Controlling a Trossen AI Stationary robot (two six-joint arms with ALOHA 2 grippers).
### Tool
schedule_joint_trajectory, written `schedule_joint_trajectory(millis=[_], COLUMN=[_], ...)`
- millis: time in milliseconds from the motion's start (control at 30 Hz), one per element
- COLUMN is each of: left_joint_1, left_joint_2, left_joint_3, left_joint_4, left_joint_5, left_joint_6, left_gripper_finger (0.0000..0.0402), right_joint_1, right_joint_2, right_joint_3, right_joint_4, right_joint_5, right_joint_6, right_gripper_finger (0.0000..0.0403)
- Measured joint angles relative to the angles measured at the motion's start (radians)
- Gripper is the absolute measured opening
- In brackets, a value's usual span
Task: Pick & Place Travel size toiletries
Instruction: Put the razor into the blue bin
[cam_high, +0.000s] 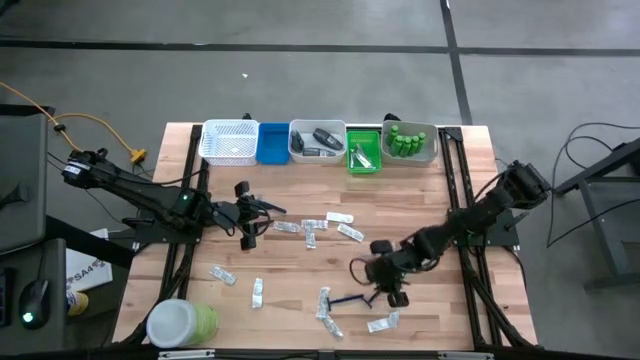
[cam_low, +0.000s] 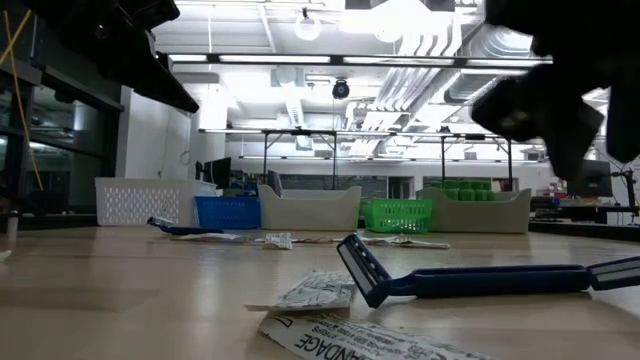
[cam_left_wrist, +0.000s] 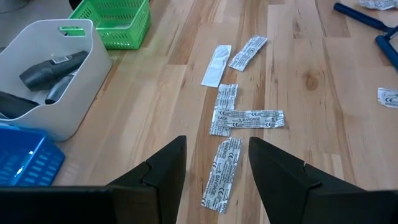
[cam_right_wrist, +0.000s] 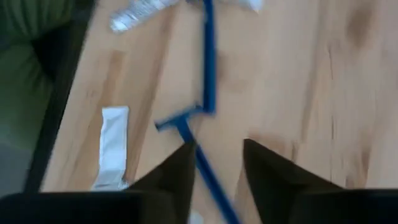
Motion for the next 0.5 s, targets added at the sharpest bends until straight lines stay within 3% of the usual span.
schedule_joint_trajectory(millis=[133,233,500], left_joint_1=[0.0,0.0,0.0], left_joint_2=[0.0,0.0,0.0], left_joint_3=[0.0,0.0,0.0], left_joint_4=[-0.001,-0.007,-0.011], left_joint_5=[0.0,0.015,0.025], left_joint_6=[0.0,0.0,-0.002], left_gripper_finger=[0.0173,0.0173,0.0173], right_joint_1=[0.073,0.113,0.198], right_joint_2=[0.006,0.006,0.062], right_joint_3=[0.0,0.001,0.0], right_joint_4=[0.069,0.074,0.086], right_joint_5=[0.127,0.2,0.264], right_joint_6=[-0.135,-0.145,-0.271], right_gripper_finger=[0.0186,0.0211,0.0214])
